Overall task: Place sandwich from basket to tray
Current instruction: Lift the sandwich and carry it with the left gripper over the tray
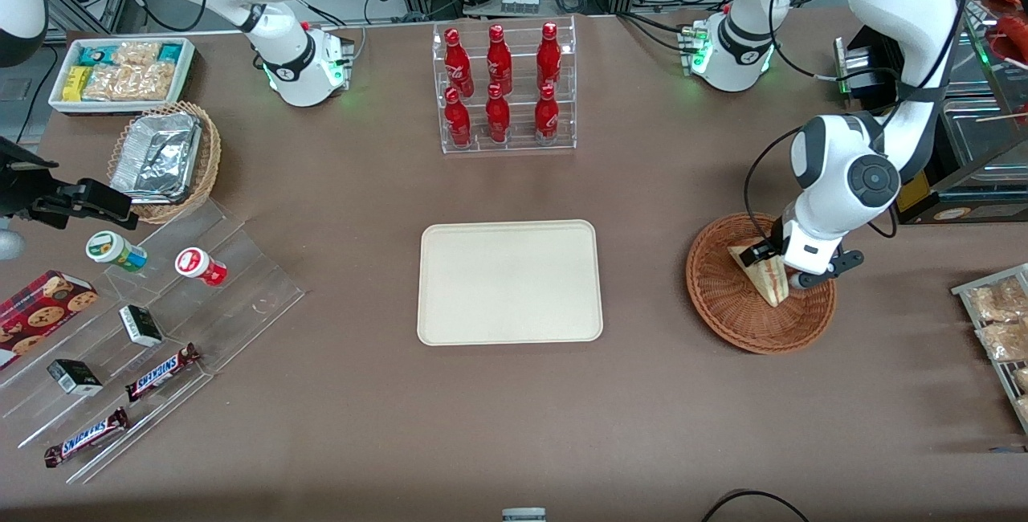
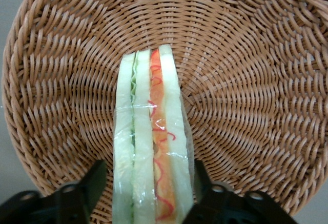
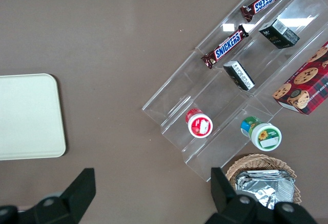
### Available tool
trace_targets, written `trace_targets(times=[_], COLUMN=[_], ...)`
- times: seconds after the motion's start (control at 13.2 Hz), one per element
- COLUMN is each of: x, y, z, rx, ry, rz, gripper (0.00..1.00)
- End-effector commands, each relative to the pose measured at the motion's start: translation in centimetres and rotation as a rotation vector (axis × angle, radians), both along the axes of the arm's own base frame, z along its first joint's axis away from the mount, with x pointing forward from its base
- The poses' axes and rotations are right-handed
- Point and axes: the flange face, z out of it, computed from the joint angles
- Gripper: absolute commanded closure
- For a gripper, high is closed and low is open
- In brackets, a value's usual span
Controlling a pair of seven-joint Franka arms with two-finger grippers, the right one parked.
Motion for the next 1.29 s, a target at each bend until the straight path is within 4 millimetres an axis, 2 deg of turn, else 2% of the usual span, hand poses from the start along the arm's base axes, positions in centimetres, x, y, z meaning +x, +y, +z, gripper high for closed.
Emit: trace_targets(times=[0.0,0.23,0.45,0.61,0.68,0.83,1.06,1.21], x=[-0.1,0.8,2.2,3.1,3.4,3.0,1.7,1.6], y=[-0.2,-0.5,-1.3,-3.5,-5.6,-10.3,-17.2,-21.3], z=[0.4,1.6,5.1,7.8,8.8,9.6,9.6,9.4], rx=[-0.005,-0.006,0.004,0.0,-0.007,-0.018,0.006,-0.017], ry=[-0.015,-0.028,0.011,0.021,0.02,0.009,-0.007,-0.012], rz=[0.023,0.021,-0.008,-0.065,-0.105,-0.192,-0.362,-0.426], gripper=[1.0,1.0,1.0,1.0,1.0,1.0,1.0,1.0])
